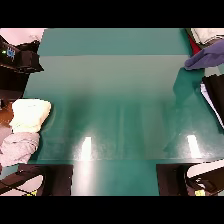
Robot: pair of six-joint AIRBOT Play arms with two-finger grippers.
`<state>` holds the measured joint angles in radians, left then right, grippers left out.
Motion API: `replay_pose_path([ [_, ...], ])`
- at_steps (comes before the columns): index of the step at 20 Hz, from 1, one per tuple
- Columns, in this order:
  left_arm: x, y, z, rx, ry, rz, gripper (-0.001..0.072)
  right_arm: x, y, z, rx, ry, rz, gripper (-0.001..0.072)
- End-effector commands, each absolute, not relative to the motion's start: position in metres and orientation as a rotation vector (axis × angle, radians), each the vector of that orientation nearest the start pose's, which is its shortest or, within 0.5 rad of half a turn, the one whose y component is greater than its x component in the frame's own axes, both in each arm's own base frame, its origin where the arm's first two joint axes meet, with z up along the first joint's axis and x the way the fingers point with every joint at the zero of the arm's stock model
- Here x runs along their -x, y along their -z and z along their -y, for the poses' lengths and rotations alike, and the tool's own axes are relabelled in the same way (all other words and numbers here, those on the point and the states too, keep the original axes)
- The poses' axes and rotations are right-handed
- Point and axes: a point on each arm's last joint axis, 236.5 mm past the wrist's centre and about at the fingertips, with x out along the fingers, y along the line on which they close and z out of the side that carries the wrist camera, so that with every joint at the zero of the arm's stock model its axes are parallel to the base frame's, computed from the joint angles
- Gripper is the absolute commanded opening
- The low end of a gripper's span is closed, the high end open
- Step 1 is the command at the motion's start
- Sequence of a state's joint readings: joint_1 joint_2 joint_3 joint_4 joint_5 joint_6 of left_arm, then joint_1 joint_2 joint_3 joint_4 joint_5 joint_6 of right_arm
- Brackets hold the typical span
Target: Fold the shirts.
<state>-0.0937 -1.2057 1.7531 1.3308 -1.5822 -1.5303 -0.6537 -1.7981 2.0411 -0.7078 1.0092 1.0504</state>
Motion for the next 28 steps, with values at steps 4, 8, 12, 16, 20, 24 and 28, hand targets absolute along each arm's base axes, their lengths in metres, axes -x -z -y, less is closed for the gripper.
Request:
replay_pose_path([
  [4,-0.364,-0.224,0.092,0.056,0.324,-1.033,0.0025,-0.547,-0.215,0.265,-0.311,0.007,-0.385,0.0014],
  [8,-0.364,-0.224,0.092,0.055,0.325,-1.033,0.0025,-0.531,-0.249,0.265,-0.247,0.020,-0.346,0.0013],
  [12,-0.363,-0.224,0.092,0.055,0.325,-1.034,0.0025,-0.508,-0.271,0.267,-0.223,0.029,-0.338,0.0014],
  [16,-0.363,-0.223,0.092,0.054,0.325,-1.038,0.0025,-0.469,-0.249,0.292,-0.235,0.138,-0.495,0.0014],
  [20,-0.362,-0.223,0.092,0.047,0.330,-1.038,0.0025,-0.407,-0.209,0.334,-0.371,0.401,-0.707,0.0016],
  [24,-0.362,-0.223,0.092,0.044,0.331,-1.039,0.0025,-0.335,-0.156,0.350,-0.559,0.593,-0.944,0.0017],
  [28,-0.362,-0.223,0.092,0.023,0.343,-1.036,0.0025,-0.270,-0.111,0.349,-0.689,0.706,-1.139,0.0018],
])
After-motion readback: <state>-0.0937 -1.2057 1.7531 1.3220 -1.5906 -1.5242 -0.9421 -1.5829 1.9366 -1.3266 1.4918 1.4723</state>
